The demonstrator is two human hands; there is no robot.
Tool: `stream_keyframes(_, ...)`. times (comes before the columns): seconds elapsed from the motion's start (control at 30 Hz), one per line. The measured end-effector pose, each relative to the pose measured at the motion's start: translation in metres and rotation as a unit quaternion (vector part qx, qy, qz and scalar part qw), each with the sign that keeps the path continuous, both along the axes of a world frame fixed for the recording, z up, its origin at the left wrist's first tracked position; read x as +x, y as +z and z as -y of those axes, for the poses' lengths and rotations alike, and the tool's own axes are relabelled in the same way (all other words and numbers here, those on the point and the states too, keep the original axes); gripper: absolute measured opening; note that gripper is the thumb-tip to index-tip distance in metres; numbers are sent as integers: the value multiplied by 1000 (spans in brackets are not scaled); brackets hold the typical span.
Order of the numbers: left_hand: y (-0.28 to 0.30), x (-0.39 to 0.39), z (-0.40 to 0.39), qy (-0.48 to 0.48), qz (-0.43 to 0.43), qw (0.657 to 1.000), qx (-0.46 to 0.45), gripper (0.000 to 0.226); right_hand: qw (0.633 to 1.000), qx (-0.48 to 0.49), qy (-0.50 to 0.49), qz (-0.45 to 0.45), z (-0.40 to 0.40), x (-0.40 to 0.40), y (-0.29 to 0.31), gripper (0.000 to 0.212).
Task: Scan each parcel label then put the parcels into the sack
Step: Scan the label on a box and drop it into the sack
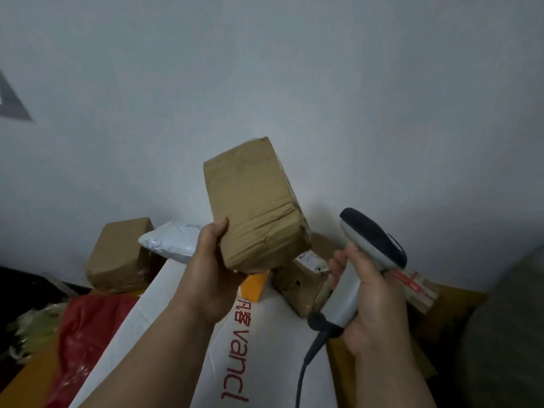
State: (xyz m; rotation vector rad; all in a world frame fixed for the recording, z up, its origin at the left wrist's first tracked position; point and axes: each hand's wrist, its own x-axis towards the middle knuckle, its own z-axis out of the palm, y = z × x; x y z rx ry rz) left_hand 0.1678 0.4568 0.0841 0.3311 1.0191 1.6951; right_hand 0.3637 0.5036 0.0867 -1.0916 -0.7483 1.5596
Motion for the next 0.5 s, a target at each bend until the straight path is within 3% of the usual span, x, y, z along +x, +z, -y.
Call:
stream_keyframes(0.1,-8,24,45,-52,132,990,9,61,998,-36,41,-27,23,14,5,50)
stream_keyframes(0.23,-15,58,90,-73,197,978,-8,54,989,-22,128,-65,62,27,10,46)
stream_keyframes(0.3,-11,70,107,-59,155,986,-28,47,990,2,121,-68,80,35,13,49)
stream_keyframes(0.43,-11,82,139,34,-88,988,-126,31,992,43,116,-2,123,47,20,62)
stream_keyframes(0.5,-6,87,160,29,-125,982,-140,25,991,62,119,24,143,54,23,63)
